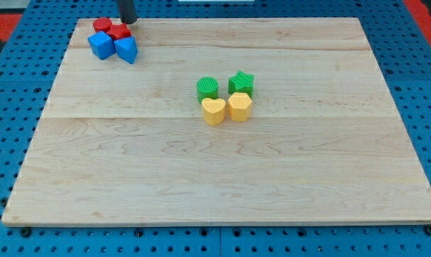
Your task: Separate the red star and blue triangle from the red circle and blue cube
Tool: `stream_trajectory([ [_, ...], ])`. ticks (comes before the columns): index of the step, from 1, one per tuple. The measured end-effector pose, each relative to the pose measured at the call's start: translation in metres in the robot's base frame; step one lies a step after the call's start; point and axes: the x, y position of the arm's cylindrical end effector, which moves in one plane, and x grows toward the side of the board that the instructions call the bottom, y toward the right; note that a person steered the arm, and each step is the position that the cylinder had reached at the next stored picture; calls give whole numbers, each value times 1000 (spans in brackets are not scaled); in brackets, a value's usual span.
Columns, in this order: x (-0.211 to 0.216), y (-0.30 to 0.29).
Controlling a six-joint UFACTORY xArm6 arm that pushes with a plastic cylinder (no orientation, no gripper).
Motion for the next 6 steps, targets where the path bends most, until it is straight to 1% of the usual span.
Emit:
stream_trajectory([
  [1, 17, -30],
  [3, 84, 2],
  [4, 100, 6],
  [5, 102, -17],
  [6, 128, -42],
])
